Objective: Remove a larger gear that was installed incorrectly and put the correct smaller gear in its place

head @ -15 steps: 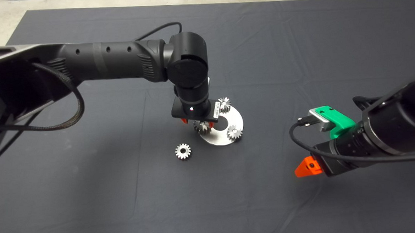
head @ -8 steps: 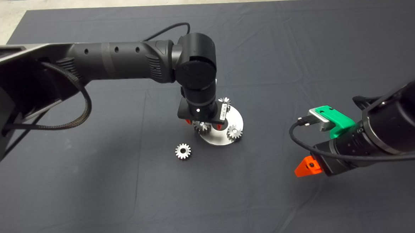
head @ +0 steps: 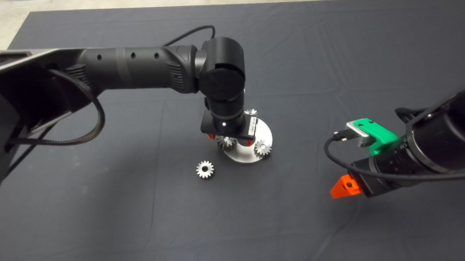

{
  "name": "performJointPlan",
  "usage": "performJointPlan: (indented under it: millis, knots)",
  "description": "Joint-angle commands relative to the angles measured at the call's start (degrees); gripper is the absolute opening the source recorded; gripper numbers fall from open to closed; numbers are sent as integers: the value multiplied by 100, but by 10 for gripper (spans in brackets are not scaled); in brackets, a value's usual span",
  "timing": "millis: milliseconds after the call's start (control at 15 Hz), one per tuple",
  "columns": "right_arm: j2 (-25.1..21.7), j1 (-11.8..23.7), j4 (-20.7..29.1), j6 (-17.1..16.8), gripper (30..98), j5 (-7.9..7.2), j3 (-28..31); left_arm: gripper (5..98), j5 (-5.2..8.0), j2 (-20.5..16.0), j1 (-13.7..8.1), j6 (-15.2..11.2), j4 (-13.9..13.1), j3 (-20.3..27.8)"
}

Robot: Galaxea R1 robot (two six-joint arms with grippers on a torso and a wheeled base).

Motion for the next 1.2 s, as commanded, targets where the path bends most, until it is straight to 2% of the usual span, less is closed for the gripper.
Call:
performJointPlan:
  millis: [0,200,333,667,867,1000,1133]
  knots:
    - [11,131,7,10,977,-174,26,780,2,-10,-26,-23,31,-4]
    - [11,131,16,11,977,-165,35,780,2,-10,-26,38,77,-84]
    - [20,131,16,11,977,-165,35,780,2,-10,-26,118,224,-110]
    - [11,131,16,11,977,-165,44,780,-7,-19,-26,74,522,-145]
    - [11,131,16,11,977,-165,52,780,-7,-54,-18,65,594,-144]
    - [11,131,16,11,977,-165,70,780,-64,-107,9,65,773,-97]
    - [11,156,16,11,977,-165,70,780,-95,-107,35,65,778,-84]
